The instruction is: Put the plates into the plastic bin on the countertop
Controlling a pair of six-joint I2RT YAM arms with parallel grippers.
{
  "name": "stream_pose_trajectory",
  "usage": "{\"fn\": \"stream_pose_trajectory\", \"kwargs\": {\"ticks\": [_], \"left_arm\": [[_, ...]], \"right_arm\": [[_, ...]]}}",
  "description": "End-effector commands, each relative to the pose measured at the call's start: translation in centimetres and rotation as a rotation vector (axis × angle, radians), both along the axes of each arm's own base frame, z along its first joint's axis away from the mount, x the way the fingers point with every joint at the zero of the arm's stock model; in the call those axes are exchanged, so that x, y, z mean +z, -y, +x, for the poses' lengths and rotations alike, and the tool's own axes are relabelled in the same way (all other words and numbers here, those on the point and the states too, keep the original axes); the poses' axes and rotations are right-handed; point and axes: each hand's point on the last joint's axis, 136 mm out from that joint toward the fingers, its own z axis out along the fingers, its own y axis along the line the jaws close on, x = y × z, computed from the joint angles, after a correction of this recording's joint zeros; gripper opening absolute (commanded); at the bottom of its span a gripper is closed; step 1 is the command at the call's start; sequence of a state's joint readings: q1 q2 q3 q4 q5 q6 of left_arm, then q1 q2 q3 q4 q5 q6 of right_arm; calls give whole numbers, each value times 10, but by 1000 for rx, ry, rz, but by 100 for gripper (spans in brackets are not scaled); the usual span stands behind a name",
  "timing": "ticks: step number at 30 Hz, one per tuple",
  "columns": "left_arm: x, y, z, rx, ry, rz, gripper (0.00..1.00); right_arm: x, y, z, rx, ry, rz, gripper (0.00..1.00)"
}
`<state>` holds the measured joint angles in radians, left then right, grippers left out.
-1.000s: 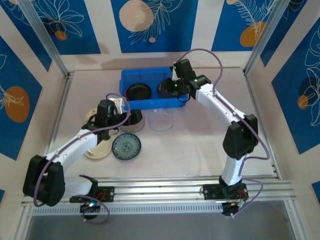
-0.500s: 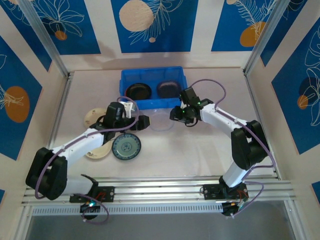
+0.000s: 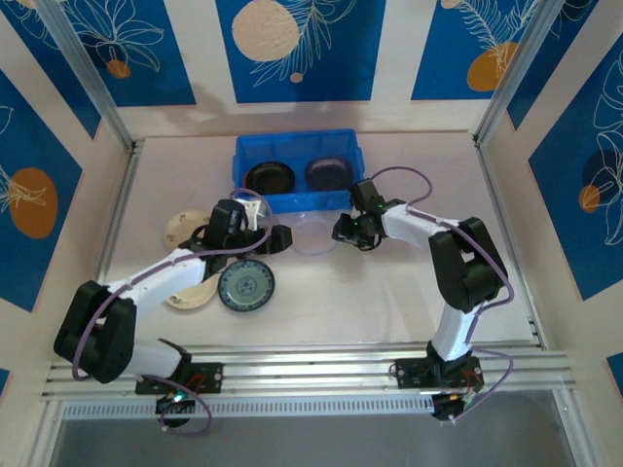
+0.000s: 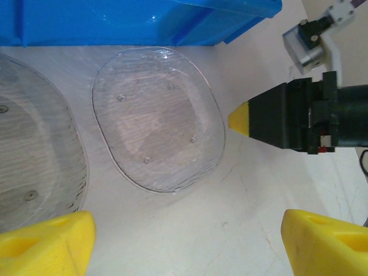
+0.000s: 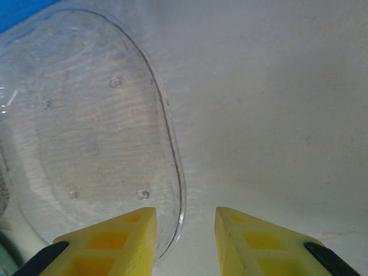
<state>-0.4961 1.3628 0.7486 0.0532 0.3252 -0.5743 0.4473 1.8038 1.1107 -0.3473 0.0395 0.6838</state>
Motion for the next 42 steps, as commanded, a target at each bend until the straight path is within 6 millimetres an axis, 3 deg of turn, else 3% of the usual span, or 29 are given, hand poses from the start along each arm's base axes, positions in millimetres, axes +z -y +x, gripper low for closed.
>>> {"fn": "stream_pose_trajectory", "kwargs": {"ticks": [1, 19, 27, 32, 36, 42], "left_arm": [[-4, 5, -4, -16, -5, -10, 84], [-13, 7, -2, -19, -18, -3, 82], [-13, 6, -1, -16, -17, 0, 82], [-14, 8, 0, -17, -27, -6, 82], [-15, 7, 1, -10, -29, -1, 82], [-16, 8, 2, -3, -40, -11, 80]], "right_arm": [[1, -8, 6, 3, -4, 34, 33], [-18, -14, 10, -8, -44, 48, 23], [-18, -13, 10, -3, -42, 44, 5], [-18, -10, 4, -2, -47, 35, 0], [-13, -5, -5, -1, -50, 35, 0], [17, -3, -23, 16, -15, 69, 0]]}}
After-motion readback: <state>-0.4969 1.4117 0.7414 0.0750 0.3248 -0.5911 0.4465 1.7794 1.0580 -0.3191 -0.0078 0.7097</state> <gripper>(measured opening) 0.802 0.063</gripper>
